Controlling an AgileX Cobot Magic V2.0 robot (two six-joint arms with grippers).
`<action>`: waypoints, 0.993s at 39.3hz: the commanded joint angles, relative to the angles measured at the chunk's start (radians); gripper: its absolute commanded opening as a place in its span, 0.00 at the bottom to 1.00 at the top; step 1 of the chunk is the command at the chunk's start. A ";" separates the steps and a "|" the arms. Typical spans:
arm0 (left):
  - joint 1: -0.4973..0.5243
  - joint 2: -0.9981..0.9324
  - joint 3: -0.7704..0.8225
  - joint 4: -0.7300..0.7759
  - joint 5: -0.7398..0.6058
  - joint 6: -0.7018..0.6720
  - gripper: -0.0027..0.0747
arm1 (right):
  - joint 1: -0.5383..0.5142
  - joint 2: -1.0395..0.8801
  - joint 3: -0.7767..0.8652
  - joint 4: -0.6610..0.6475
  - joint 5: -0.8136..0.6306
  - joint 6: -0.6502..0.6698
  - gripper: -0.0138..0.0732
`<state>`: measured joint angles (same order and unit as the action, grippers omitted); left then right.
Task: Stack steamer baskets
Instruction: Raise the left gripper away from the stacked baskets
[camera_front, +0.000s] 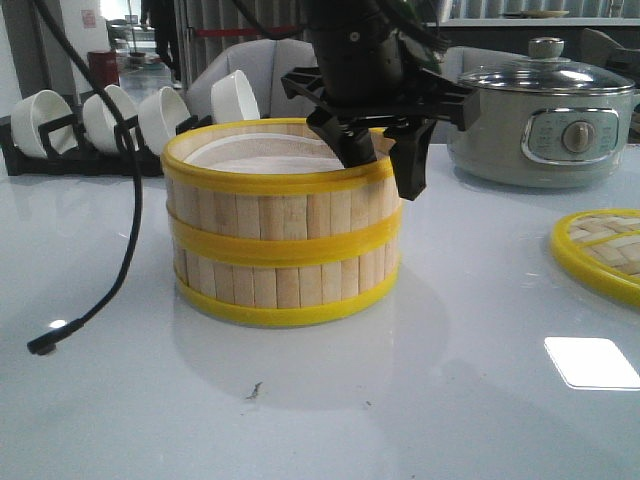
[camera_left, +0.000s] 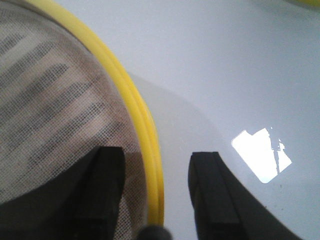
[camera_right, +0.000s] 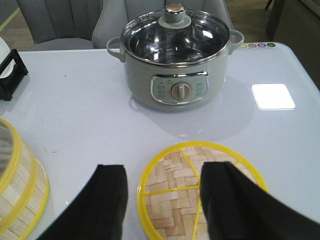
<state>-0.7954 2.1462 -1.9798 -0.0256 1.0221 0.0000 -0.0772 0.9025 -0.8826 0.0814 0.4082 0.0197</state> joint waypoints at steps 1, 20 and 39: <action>-0.009 -0.067 -0.042 0.010 -0.041 0.000 0.54 | -0.003 -0.007 -0.038 -0.009 -0.077 -0.005 0.67; -0.007 -0.067 -0.234 0.128 0.029 -0.039 0.54 | -0.003 -0.007 -0.037 -0.009 -0.062 -0.005 0.67; 0.141 -0.258 -0.271 0.151 0.105 -0.043 0.14 | -0.003 -0.007 -0.037 -0.009 -0.060 -0.005 0.67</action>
<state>-0.6982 2.0185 -2.2172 0.1236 1.1594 -0.0295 -0.0772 0.9025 -0.8826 0.0814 0.4249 0.0197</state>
